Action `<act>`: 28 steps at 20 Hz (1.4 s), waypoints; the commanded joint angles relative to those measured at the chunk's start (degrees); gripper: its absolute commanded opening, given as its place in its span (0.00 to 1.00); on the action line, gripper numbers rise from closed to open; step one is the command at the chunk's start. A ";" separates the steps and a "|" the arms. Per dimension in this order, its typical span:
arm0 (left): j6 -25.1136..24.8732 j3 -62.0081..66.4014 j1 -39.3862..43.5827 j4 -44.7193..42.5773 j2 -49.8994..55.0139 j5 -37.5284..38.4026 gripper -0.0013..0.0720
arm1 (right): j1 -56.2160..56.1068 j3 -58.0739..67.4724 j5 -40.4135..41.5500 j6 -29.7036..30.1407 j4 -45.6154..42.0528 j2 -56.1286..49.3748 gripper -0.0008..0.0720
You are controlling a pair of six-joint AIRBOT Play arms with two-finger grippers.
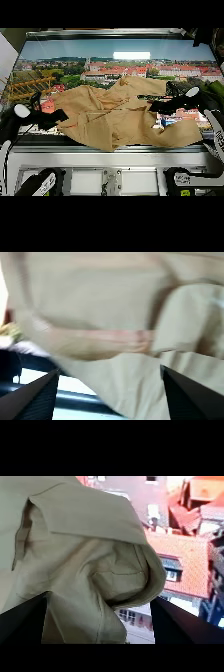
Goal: Fold the clothes and pants, and hang the long-sleeved shirts on hangers.
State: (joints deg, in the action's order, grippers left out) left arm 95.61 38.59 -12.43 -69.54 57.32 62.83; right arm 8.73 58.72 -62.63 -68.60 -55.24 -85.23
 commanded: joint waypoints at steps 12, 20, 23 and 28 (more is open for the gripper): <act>-0.17 -2.56 5.62 6.34 14.99 -12.96 0.04 | -0.20 0.04 -0.17 1.40 0.48 0.15 0.03; -0.26 39.76 14.78 6.54 30.36 -13.16 0.03 | -2.78 0.02 -8.15 -2.16 -4.50 24.22 0.03; -0.24 61.40 19.54 6.54 40.74 -12.39 0.03 | -11.43 0.02 -7.96 -8.00 -2.27 31.87 0.03; -0.20 84.08 22.40 6.54 52.26 -7.58 0.03 | -34.14 0.02 6.19 -14.86 1.55 30.84 0.03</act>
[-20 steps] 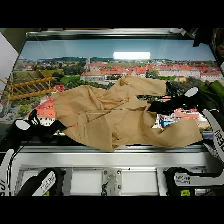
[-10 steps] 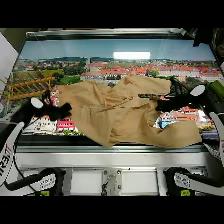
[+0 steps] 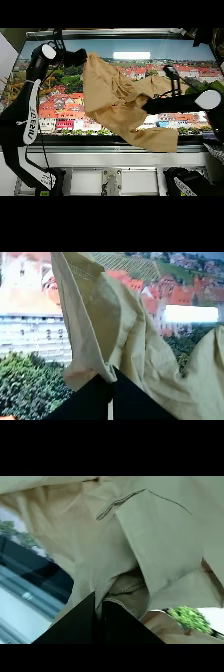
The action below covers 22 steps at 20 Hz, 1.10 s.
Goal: Fold the clothes and pants, and hang the long-sleeved shirts on hangers.
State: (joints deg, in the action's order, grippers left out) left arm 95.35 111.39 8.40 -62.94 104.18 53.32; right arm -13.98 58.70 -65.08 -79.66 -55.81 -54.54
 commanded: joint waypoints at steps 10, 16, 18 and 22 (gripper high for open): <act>-2.60 -10.32 -12.37 -0.59 -14.99 9.33 0.82 | -20.72 0.07 20.57 -3.85 -10.97 -7.50 0.98; -4.09 -32.50 -3.52 -0.59 -28.50 10.38 0.82 | -13.35 0.07 9.18 -9.97 -29.11 -4.50 0.98; -3.30 -35.60 3.06 -0.57 -29.59 8.59 0.82 | -9.70 0.07 8.57 -12.61 -29.90 -4.26 0.98; 1.31 -30.34 16.41 -7.10 -23.56 9.42 0.81 | -3.41 0.07 7.74 -18.71 -29.88 -4.04 0.98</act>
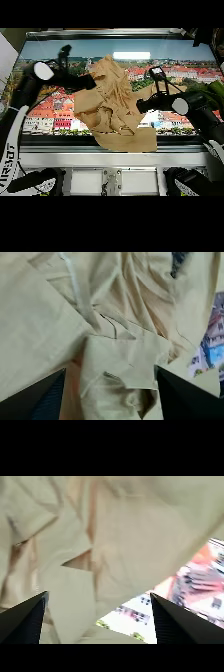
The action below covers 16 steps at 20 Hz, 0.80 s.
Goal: Fold the clothes and pants, and hang the long-sleeved shirts on hangers.
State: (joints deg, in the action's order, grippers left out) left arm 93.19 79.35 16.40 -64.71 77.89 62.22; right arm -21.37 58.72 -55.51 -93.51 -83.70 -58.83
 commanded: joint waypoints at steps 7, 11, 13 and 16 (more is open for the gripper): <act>10.49 16.15 19.50 -19.34 20.06 16.65 0.82 | 4.59 0.02 -4.61 -4.87 -1.57 0.24 0.98; 12.72 17.35 20.04 -19.39 25.40 20.59 0.82 | 4.52 -0.55 -4.55 -4.79 -0.24 0.20 0.98; 12.79 17.35 20.04 -19.39 26.86 21.51 0.81 | 4.37 -1.81 -4.48 -2.73 1.70 -0.20 0.98; 12.63 17.33 20.04 -19.80 27.08 21.40 0.26 | 4.11 -4.57 -3.32 3.21 6.80 -1.66 0.98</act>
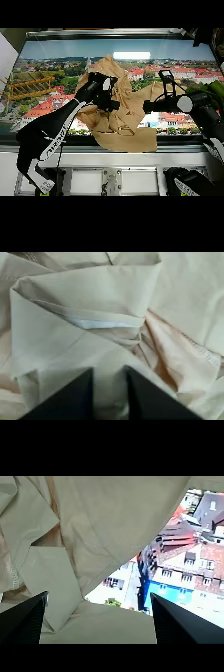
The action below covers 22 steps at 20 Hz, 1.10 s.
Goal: Fold the clothes and pants, and hang the long-sleeved shirts on hangers.
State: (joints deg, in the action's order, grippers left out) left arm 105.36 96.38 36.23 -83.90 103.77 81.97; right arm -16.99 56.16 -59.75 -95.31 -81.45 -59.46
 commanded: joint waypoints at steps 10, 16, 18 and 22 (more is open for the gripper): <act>0.09 -1.53 -0.04 -3.65 -9.70 1.44 0.03 | -13.25 -2.86 12.26 16.09 4.70 -13.03 0.98; 4.15 -16.74 -2.05 -2.93 -20.57 -5.44 0.03 | -14.58 -2.75 17.33 19.67 1.73 -18.73 0.98; 4.94 -18.73 -3.54 -2.91 -22.88 -6.16 0.03 | -14.64 -2.73 18.36 21.38 1.70 -20.13 0.98; 5.01 -18.71 -4.31 -2.91 -24.28 -5.88 0.03 | -14.64 -2.64 20.81 21.64 1.68 -22.05 0.98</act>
State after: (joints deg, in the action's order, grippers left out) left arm 109.62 78.63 32.62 -86.98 81.01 76.64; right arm -31.53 53.45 -41.19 -74.72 -79.57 -80.03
